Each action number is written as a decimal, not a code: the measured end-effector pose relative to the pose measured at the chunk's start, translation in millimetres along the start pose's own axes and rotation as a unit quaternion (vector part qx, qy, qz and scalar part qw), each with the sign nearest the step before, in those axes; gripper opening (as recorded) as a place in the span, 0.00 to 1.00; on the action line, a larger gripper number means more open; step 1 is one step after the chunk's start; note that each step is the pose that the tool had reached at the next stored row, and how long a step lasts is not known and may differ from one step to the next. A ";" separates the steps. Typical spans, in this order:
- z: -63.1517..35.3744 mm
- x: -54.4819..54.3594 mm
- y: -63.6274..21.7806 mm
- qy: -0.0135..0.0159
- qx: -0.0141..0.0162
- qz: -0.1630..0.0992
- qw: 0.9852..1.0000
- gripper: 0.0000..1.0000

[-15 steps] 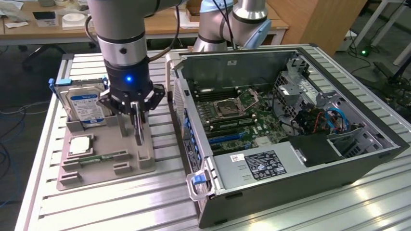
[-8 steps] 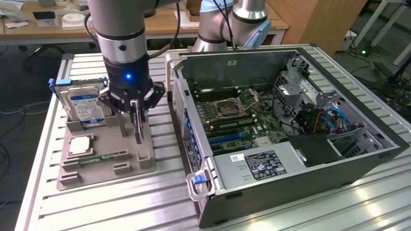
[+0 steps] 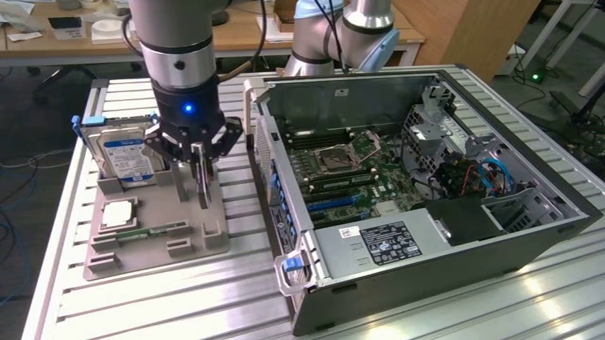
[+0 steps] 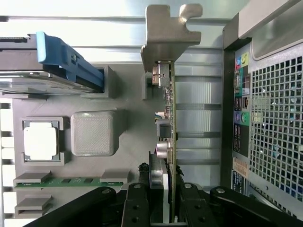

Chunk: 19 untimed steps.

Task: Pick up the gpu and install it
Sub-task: 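Pick up the gpu and move the gpu toward the slot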

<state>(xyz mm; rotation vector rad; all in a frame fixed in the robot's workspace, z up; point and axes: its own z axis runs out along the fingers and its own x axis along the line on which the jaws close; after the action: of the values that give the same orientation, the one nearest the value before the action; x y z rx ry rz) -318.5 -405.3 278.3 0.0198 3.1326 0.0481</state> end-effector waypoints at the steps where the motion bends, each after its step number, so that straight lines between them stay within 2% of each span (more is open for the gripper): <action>1: -0.8 0.1 0.0 0.000 -0.001 0.000 1.000 0.28; 7: -6.6 0.0 0.2 0.000 -0.005 0.000 1.000 0.28; 11: -9.9 0.0 0.3 0.000 -0.006 0.000 1.000 0.28; 16: -14.0 -0.1 0.4 0.000 -0.009 0.000 1.000 0.28; 19: -16.1 -0.1 0.5 0.000 -0.009 0.000 1.000 0.28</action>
<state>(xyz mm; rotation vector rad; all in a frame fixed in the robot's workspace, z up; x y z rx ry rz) -318.6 -405.3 294.4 0.0201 3.1322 0.0776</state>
